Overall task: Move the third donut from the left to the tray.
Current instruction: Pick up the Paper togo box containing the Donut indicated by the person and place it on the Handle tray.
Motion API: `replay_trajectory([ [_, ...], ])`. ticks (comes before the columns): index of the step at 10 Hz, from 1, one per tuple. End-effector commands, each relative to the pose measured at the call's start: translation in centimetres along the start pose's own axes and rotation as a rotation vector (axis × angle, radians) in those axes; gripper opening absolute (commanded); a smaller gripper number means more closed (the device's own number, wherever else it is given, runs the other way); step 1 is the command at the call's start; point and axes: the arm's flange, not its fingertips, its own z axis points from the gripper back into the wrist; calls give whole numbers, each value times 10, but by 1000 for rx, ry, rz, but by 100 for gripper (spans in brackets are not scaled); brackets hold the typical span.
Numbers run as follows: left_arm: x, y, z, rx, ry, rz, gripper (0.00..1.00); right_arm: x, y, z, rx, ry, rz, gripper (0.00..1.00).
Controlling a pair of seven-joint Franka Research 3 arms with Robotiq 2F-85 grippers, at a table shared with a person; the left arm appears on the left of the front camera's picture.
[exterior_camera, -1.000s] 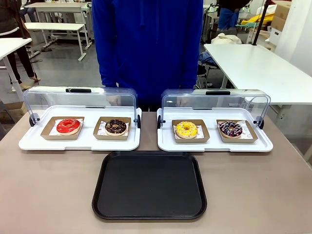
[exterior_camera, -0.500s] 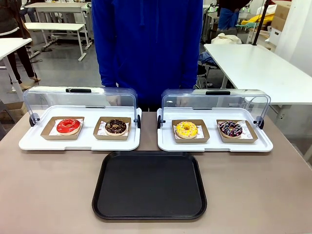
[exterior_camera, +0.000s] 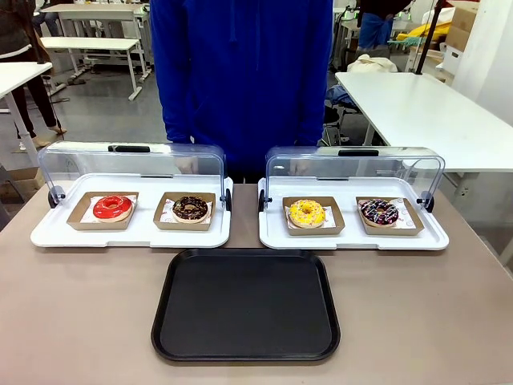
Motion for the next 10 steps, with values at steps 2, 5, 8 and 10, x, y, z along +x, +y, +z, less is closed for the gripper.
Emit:
replay_trajectory([
  [2, 2, 0, 1, -7, -10, -12, 100, 4, -3, 0, 2, -23, 27, 100],
  [5, 2, 0, 1, -7, -10, -12, 100, 4, -3, 0, 2, -23, 27, 100],
  [8, 2, 0, 1, -7, -10, -12, 100, 4, -3, 0, 2, -23, 27, 100],
  [10, 2, 0, 1, -7, -10, -12, 100, 4, -3, 0, 2, -23, 27, 100],
])
